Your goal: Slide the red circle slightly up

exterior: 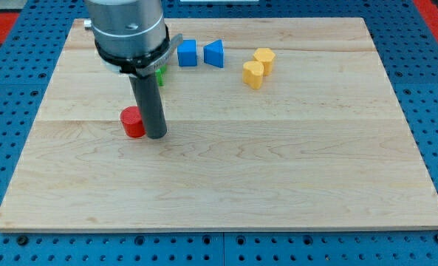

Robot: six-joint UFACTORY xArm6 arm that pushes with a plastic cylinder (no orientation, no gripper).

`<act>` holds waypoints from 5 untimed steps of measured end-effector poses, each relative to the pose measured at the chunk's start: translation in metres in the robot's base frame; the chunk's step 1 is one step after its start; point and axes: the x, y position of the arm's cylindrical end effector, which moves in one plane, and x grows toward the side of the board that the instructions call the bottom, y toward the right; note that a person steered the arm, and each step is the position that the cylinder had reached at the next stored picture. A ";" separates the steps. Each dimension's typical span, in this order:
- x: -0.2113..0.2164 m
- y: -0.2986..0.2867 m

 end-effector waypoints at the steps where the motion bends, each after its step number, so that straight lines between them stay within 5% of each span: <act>1: 0.012 -0.007; 5: -0.033 -0.051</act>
